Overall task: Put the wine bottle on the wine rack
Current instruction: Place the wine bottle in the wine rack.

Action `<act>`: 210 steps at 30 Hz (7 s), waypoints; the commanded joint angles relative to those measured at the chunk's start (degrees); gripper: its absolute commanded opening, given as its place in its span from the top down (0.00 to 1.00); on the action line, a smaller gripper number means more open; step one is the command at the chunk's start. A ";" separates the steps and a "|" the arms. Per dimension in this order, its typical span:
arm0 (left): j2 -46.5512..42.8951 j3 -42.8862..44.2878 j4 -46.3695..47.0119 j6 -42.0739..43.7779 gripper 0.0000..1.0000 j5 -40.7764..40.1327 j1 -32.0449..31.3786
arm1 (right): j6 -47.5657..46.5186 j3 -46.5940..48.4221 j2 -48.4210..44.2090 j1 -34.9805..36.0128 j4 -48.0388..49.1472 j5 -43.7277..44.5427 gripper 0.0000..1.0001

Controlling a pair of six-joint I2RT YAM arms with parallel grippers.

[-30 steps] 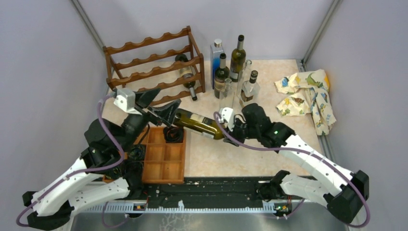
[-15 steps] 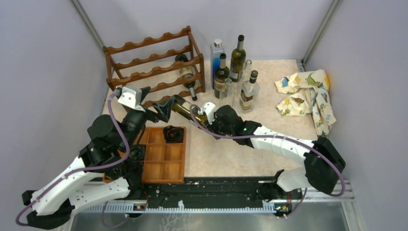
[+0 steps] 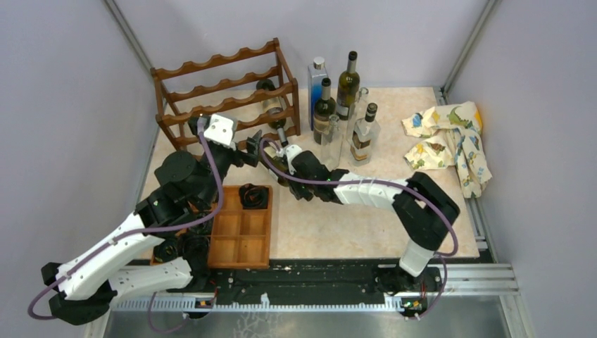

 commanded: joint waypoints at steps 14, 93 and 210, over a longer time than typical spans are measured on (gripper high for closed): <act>-1.09 3.62 -0.40 -2.72 0.01 -3.87 0.97 | 9.27 17.14 10.27 0.15 11.59 2.46 1.00; -0.83 2.06 0.09 -11.01 0.01 -8.49 0.98 | 15.19 55.43 42.38 -3.84 20.73 11.03 0.90; -1.08 2.43 3.46 -5.31 0.01 -8.49 0.97 | 18.82 50.71 41.05 -5.30 14.32 5.04 0.88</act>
